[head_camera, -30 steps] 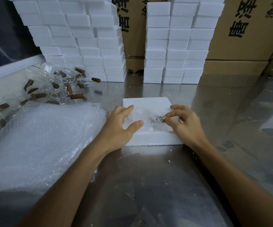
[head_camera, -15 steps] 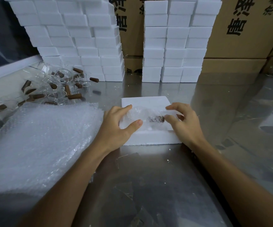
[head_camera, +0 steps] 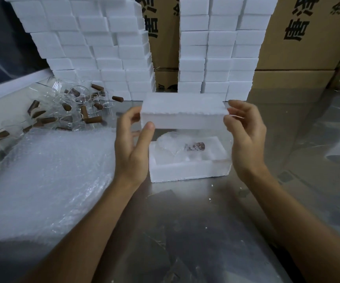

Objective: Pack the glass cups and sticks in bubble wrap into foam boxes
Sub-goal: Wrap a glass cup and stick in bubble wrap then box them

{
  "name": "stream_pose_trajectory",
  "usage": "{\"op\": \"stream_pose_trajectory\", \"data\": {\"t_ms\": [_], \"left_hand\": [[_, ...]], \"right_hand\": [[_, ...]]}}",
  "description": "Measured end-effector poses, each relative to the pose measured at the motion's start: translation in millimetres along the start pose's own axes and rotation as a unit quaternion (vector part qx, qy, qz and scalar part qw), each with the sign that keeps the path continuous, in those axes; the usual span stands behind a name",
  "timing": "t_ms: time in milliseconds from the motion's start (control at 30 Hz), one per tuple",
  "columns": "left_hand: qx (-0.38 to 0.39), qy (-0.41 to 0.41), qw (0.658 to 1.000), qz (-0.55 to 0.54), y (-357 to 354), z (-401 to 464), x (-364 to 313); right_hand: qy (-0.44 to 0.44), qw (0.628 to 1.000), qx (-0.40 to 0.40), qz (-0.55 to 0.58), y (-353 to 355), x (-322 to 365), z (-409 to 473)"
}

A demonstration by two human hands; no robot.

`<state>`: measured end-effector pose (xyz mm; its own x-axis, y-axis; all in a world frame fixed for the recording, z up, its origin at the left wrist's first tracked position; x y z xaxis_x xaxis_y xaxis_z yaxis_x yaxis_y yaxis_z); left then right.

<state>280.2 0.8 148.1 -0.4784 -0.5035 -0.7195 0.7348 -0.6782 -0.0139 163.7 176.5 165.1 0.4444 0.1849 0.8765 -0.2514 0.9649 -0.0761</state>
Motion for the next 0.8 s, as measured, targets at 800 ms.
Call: {"op": "stream_pose_trajectory", "data": {"t_ms": [800], "left_hand": [[0.034,-0.054,0.984,0.166,-2.6,-9.4,1.4]], "right_hand": [[-0.060,0.998,-0.010,-0.004,3.5,-31.9,1.2]]}}
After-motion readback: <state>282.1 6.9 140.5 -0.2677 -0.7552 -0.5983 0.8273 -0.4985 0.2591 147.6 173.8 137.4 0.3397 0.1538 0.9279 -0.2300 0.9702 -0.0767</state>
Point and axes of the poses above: each hand's wrist, its own z-axis towards the middle knuckle, its own y-axis out of the back of the hand, x = y × z, the point moved 1 cm from there along z, towards the middle knuckle, and after that the axes turned 5 degrees about -y, right-handed, at the moved point
